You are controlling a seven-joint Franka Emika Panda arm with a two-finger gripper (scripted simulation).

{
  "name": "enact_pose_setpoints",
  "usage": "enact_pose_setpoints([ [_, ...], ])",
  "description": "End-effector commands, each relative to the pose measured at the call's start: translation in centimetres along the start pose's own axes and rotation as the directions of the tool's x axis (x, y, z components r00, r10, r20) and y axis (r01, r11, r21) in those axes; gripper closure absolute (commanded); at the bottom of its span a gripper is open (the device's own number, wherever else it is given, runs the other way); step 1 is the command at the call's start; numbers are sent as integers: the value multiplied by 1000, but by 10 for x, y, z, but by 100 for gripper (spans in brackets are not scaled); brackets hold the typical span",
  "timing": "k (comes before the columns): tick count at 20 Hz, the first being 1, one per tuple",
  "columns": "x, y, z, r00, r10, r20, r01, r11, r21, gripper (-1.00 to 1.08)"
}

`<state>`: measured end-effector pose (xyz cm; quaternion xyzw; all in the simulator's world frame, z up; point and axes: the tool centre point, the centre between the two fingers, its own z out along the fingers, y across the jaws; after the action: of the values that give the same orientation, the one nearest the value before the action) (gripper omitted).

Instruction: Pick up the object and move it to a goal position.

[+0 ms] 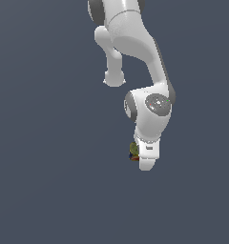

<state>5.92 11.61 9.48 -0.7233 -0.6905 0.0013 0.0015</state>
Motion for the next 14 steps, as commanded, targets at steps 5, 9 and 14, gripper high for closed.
enact_pose_setpoints([
  [5, 28, 27, -20, 1000, 1, -1, -1, 1000, -4, 108],
  [9, 42, 41, -30, 1000, 1, -1, -1, 1000, -4, 108],
  [14, 57, 56, -39, 1000, 1, 0, -1, 1000, -4, 108],
])
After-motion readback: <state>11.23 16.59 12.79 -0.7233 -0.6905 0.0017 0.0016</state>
